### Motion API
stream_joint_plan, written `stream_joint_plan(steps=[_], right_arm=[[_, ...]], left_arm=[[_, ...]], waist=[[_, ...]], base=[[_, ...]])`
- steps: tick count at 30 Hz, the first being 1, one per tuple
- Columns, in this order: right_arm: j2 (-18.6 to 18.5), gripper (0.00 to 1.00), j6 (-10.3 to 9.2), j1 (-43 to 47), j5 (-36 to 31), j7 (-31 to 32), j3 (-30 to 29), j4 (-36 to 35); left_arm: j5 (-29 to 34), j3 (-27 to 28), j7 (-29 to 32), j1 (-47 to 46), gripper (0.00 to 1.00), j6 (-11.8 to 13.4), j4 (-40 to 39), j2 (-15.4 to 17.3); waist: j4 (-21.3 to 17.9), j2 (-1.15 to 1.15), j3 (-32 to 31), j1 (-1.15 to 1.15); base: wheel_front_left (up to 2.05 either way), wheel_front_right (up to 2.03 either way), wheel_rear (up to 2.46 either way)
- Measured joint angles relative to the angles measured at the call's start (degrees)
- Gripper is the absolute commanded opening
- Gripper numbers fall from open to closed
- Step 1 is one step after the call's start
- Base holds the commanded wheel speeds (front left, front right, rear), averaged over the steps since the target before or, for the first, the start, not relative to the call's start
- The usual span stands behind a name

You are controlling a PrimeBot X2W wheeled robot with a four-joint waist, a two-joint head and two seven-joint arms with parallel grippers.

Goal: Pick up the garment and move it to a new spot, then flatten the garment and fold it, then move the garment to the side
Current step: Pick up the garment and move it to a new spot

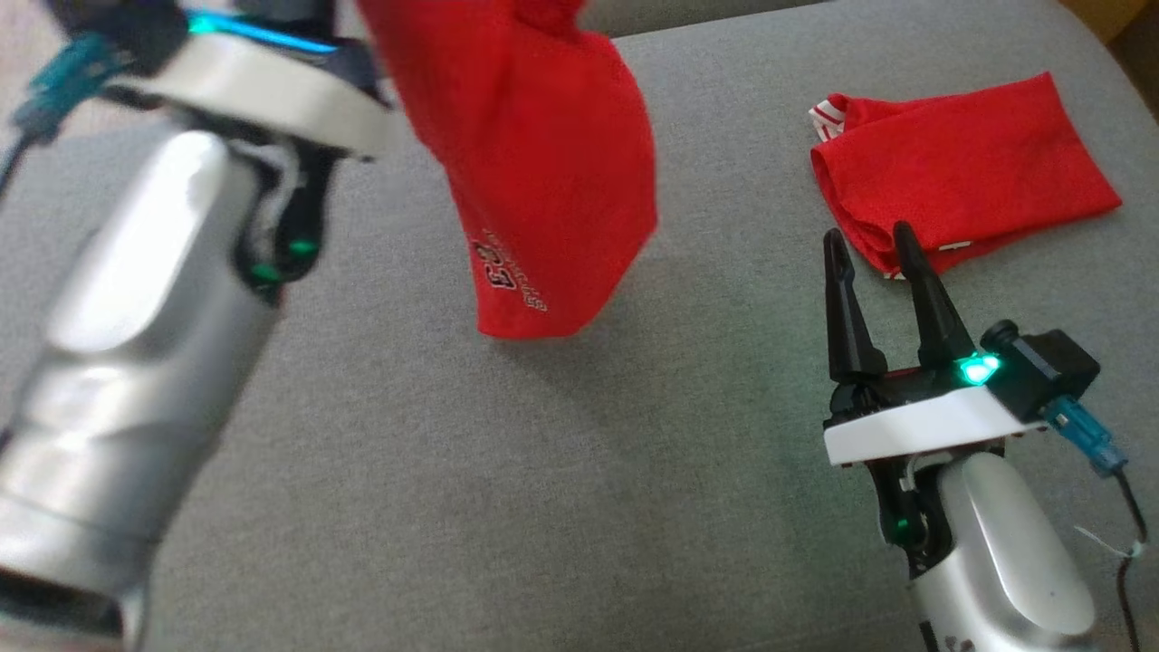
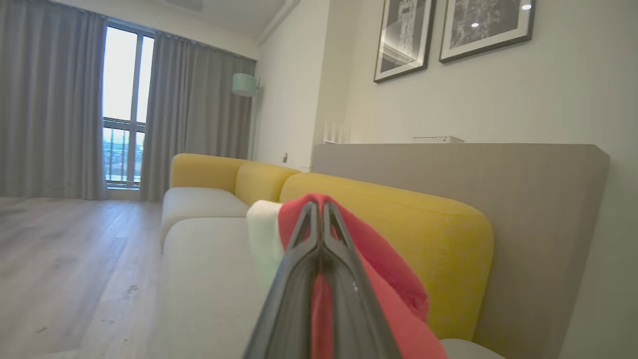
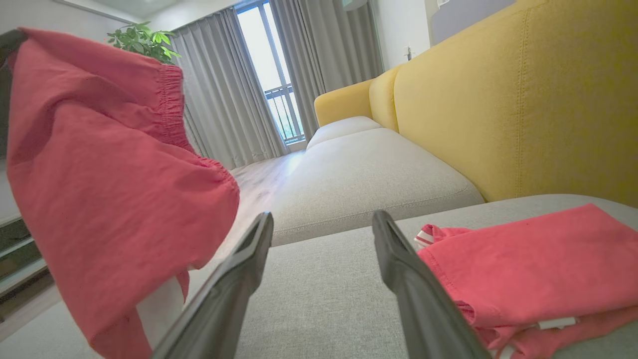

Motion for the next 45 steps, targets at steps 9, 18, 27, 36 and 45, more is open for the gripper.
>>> stream_joint_plan(steps=[9, 18, 27, 36, 45], right_arm=[[0.00, 1.00, 0.00, 2.22, -0.23, 0.00, -0.40, -0.19], [0.02, 1.00, 0.00, 1.12, -0.49, 0.00, 0.76, -0.66], [0.02, 1.00, 0.00, -2.32, -0.43, 0.00, 2.64, -0.94], [0.02, 1.00, 0.00, -2.53, -2.03, -0.01, 0.18, -0.86], [0.02, 1.00, 0.00, -0.69, -3.45, -0.08, -1.60, -0.25]], left_arm=[[2.74, 4.22, -1.20, 6.20, 0.00, 6.26, -6.37, 11.32], [4.91, -6.73, 3.74, 8.18, 0.00, 6.76, -7.49, 1.02], [5.21, -9.80, -2.36, 6.97, 1.00, 5.42, 9.12, -12.21], [5.10, -5.37, -6.15, 2.31, 1.00, 1.67, 14.52, -14.78], [14.15, 7.78, -6.42, 12.42, 1.00, 1.23, 2.93, -5.95]], waist=[[1.13, 0.00, -0.42, 0.00], [0.16, 0.00, 2.89, 0.01], [-3.07, 0.00, 7.35, 0.01], [-1.25, 0.00, 8.58, 0.01], [4.86, 0.00, 4.06, 0.00]], base=[[0.00, 0.00, 0.00], [0.00, 0.00, 0.00], [0.00, 0.00, 0.00], [0.00, 0.00, 0.00], [0.00, 0.00, 0.00]])
